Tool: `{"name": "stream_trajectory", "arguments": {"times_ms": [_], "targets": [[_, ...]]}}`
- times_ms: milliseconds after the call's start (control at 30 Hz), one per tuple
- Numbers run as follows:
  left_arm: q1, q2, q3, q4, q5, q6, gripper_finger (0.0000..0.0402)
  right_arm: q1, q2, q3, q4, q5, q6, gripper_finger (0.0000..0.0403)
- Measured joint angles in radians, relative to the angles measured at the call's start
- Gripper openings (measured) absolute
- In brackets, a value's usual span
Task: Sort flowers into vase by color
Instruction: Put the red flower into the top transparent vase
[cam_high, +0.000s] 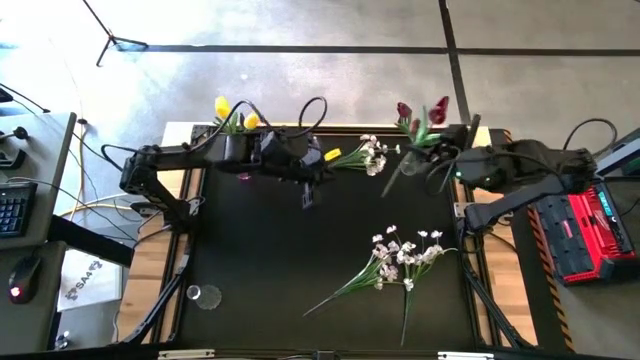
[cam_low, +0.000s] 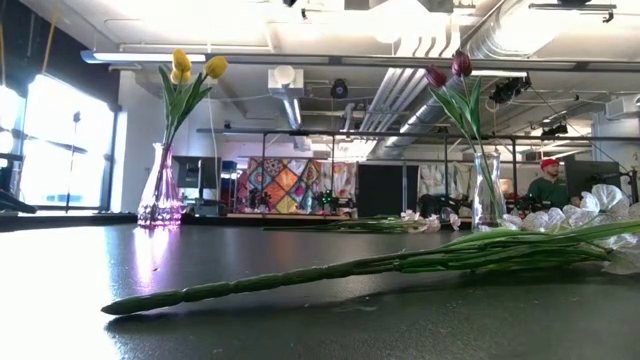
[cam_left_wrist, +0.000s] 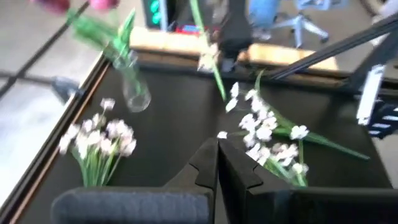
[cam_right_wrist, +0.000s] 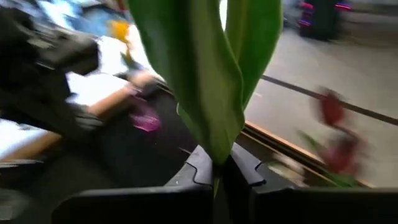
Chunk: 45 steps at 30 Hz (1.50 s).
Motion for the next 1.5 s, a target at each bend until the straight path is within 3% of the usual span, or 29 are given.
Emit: {"name": "stream_trajectory", "arguments": {"times_ms": [300, 433, 767, 1000, 1233, 1500], "targets": [[0.073, 0.011, -0.001, -0.032, 0.008, -0.075, 0.0, -0.023, 0.002, -0.004, -0.545, 0.195, 0.41, 0.0], [0.086, 0.011, -0.001, -0.034, 0.01, -0.075, 0.0, -0.07, -0.051, -0.062, -0.521, 0.293, 0.463, 0.0], [0.09, 0.011, -0.001, -0.031, 0.0, -0.085, 0.0, -0.293, -0.191, -0.349, -0.478, 0.344, 0.654, 0.0], [0.096, 0.045, -0.001, -0.035, -0.009, -0.085, 0.0, -0.34, -0.198, -0.419, -0.286, 0.449, 0.535, 0.0], [0.106, 0.118, -0.001, -0.045, -0.001, -0.104, 0.0, -0.397, -0.172, -0.423, -0.057, 0.45, 0.235, 0.0], [0.126, 0.15, -0.001, -0.048, 0.001, -0.112, 0.0, -0.474, -0.113, -0.423, 0.032, 0.369, 0.111, 0.0]]}}
